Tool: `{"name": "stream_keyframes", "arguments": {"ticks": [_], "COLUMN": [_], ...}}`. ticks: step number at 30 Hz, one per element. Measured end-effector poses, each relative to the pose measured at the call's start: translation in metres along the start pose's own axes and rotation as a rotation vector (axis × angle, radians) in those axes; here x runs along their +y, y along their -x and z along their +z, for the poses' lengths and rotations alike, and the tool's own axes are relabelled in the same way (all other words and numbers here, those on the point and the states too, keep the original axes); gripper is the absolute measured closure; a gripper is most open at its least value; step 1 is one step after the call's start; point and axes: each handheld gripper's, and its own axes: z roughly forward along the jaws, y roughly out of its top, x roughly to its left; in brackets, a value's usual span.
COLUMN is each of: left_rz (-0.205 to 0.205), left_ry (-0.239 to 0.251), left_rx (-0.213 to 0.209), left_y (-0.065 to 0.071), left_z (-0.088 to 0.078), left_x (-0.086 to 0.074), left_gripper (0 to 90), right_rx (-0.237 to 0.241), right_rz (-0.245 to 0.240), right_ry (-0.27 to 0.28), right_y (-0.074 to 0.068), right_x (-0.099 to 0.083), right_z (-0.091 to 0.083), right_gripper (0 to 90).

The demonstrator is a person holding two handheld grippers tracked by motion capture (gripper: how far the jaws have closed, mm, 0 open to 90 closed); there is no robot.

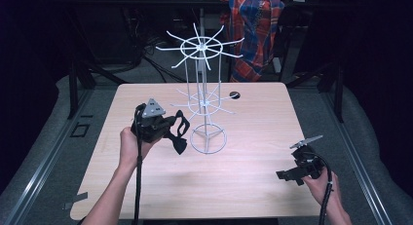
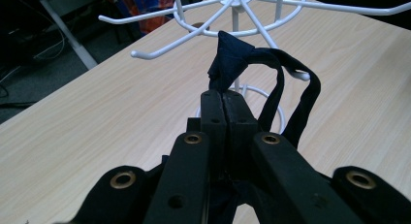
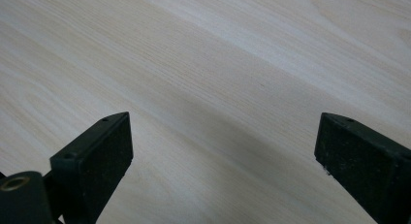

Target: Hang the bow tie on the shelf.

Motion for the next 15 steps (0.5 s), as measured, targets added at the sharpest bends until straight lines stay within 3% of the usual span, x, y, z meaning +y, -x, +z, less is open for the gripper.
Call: {"name": "stream_keyframes", "arguments": {"ticks": [15], "left_rz": [-0.001], "left_ry": [-0.021], "left_rx": [-0.012], "left_y": [0.004], "left_z": [0.016], "left_x": [0.001], "left_gripper": [88.9], "right_rx": [-0.001], "right_rz": [0.001], "right_ry": [0.006], "right_y": [0.000], "right_x": [0.000], "right_z": [0.000], "right_gripper": [6.4]}}
